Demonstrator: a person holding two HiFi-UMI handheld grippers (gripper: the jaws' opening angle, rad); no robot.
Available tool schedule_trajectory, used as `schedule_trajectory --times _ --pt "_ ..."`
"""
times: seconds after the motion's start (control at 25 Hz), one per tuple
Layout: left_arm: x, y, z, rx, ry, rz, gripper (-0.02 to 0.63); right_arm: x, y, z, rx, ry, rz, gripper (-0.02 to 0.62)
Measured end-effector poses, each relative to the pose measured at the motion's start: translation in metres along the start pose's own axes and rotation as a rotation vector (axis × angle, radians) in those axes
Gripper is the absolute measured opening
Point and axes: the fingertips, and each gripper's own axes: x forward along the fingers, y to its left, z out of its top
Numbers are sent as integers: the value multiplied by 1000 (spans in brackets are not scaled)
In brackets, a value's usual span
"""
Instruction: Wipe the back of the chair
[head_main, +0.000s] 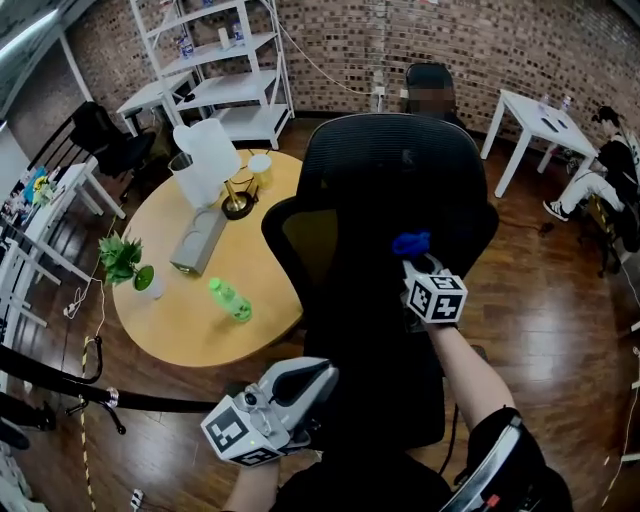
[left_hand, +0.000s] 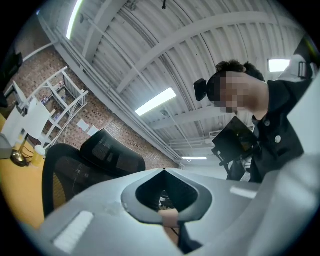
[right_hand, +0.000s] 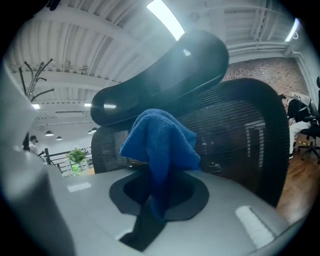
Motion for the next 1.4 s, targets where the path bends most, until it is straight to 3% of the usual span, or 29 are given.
schedule_trajectory --times 0.44,0.8,0.88,1.0,1.04,1.12,1.28,1.4 --pt "-58 5 21 45 -29 158 -3 60 143 -48 -71 106 258 57" --pt "-94 4 27 80 -43 277 -3 94 229 -80 -76 164 402 57" --pt "-95 3 28 86 -44 289 -3 95 254 -91 -49 215 502 57" --pt "-91 3 27 91 -42 293 -3 73 302 -105 11 303 788 57" --pt "-89 3 26 91 -39 293 -3 66 309 -106 25 305 842 57" --pt "-85 3 23 90 -30 289 -3 65 299 -106 46 289 815 57" --pt "-74 4 15 80 -16 272 -3 86 226 -111 54 273 565 57" --pt "-61 6 7 69 1 243 -3 83 180 -108 71 256 488 57"
